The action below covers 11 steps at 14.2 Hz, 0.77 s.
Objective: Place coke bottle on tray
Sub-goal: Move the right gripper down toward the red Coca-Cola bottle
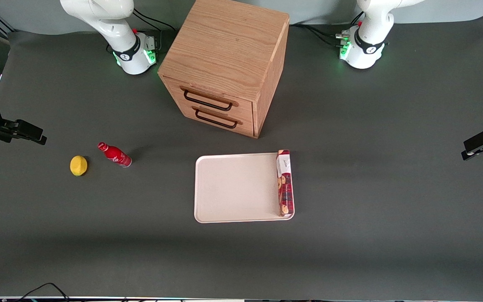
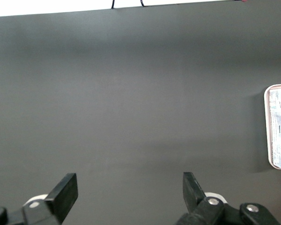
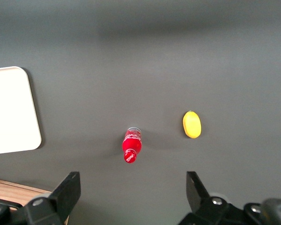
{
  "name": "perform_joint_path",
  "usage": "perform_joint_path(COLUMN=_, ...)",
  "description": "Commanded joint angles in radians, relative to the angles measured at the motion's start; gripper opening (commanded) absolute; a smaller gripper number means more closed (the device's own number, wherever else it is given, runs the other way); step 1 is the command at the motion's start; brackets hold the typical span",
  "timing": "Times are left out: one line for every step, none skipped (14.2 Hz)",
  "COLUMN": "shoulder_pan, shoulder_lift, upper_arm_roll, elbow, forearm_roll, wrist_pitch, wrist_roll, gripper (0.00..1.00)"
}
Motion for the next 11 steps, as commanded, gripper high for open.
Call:
perform_joint_path(shoulder_pan=0.014, shoulder_lift=0.022, upper_arm_roll=-0.011, elbow=0.039, forearm_roll=0.017, wrist_pitch=-0.043, wrist_roll=0.026, gripper=1.0)
perform_joint_path(shoulder_pan=0.014, shoulder_lift=0.022, upper_arm_roll=-0.01, elbow=0.037, forearm_roll=0.017, wrist_pitch=-0.043, wrist_roll=0.025, gripper=1.0)
perform_joint_path(shoulder_pan=0.016, shoulder_lift=0.022, upper_arm_roll=-0.008, elbow=0.027, forearm_roll=0.017, wrist_pitch=-0.044, wrist_roll=0.025, gripper=1.0)
perform_joint_path(shoulder_pan=0.022, shoulder_lift=0.022, upper_arm_roll=0.003, elbow=-0.005, forearm_roll=0.019, wrist_pitch=-0.047, wrist_roll=0.025, gripper=1.0)
perform_joint_path(shoulder_pan=0.04, shoulder_lift=0.014, upper_arm_roll=0.004, elbow=-0.072, forearm_roll=0.023, wrist_pitch=-0.031, wrist_roll=0.035, gripper=1.0)
perform_joint_path(shoulder_pan=0.045, shoulder_lift=0.013, upper_arm_roll=0.006, elbow=-0.126, forearm_roll=0.04, wrist_pitch=-0.002, wrist_roll=0.063, gripper=1.0)
perform_joint_path(shoulder_pan=0.045, shoulder_lift=-0.002, upper_arm_roll=0.021, elbow=-0.209, forearm_roll=0.046, wrist_pitch=0.046, wrist_roll=0.069, gripper=1.0)
perform_joint_path(shoulder_pan=0.045, shoulder_lift=-0.027, upper_arm_roll=0.027, elbow=-0.316, forearm_roll=0.045, wrist_pitch=0.124, wrist_roll=0.069, gripper=1.0)
perform_joint_path(shoulder_pan=0.044, shoulder_lift=-0.041, upper_arm_roll=0.027, elbow=-0.396, forearm_roll=0.043, wrist_pitch=0.191, wrist_roll=0.069, gripper=1.0)
perform_joint_path(shoulder_pan=0.045, shoulder_lift=-0.048, upper_arm_roll=0.027, elbow=-0.468, forearm_roll=0.037, wrist_pitch=0.268, wrist_roll=0.069, gripper=1.0)
perform_joint_path(shoulder_pan=0.044, shoulder_lift=-0.047, upper_arm_roll=0.027, elbow=-0.531, forearm_roll=0.035, wrist_pitch=0.335, wrist_roll=0.069, gripper=1.0)
